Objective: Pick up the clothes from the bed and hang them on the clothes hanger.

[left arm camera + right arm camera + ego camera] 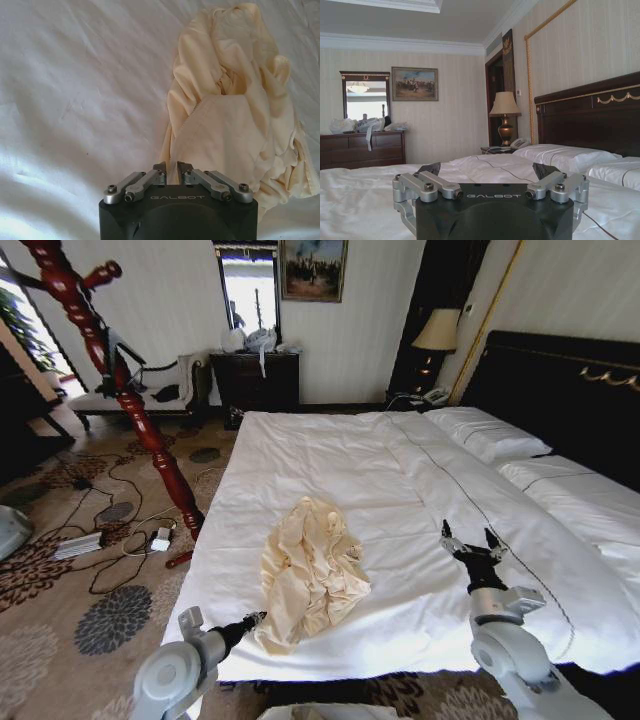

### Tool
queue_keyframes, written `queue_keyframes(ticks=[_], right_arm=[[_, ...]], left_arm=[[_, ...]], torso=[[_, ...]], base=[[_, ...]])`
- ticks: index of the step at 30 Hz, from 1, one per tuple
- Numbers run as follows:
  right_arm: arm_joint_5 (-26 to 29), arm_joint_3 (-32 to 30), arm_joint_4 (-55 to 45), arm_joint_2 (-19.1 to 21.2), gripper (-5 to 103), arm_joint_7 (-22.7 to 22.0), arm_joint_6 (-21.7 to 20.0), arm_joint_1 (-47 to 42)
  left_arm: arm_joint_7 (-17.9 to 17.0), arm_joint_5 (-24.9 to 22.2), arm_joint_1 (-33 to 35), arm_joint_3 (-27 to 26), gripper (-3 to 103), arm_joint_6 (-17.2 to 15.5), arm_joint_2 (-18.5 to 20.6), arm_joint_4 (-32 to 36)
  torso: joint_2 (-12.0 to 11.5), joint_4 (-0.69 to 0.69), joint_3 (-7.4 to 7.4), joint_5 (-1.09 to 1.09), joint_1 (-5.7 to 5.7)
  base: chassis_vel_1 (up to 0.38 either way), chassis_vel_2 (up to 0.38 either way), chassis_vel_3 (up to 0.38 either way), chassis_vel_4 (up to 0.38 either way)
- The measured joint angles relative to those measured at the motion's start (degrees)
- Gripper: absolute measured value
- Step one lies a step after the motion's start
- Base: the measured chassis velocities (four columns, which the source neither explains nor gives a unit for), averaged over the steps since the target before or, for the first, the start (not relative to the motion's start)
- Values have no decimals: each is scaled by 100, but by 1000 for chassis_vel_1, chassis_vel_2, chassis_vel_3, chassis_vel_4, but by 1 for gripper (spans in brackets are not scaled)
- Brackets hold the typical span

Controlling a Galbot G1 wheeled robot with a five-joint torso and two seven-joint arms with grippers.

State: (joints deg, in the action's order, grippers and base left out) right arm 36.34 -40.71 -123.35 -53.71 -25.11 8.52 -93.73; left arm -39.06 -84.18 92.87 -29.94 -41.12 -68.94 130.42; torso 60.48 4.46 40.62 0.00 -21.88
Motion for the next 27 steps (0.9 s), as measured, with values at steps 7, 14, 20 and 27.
queue_keyframes(ticks=[7, 14, 20, 27], right_arm=[[-12, -4, -16, -10, 100, -24, 0, 0], [-43, -94, -100, -67, 100, -52, 24, -104], [-82, -153, -194, -146, 100, -101, 38, -164], [-142, -108, -221, -173, 100, -114, 49, -159]], left_arm=[[77, 54, -27, -190, 1, 58, 29, 218], [-23, 82, 572, -988, 0, 215, 686, 979], [-121, 793, 1029, -1126, 0, 505, 934, 1003], [-404, 1730, 1175, -1073, 0, 978, 637, 1176]], torso=[[0, 0, 0, -1, 0], [0, -1, 0, 0, 0], [0, 1, 0, -1, 0], [0, -1, 0, -1, 0]], base=[[0, 0, 0, 0], [0, 0, 0, 0], [0, 0, 0, 0], [0, 0, 0, 0]])
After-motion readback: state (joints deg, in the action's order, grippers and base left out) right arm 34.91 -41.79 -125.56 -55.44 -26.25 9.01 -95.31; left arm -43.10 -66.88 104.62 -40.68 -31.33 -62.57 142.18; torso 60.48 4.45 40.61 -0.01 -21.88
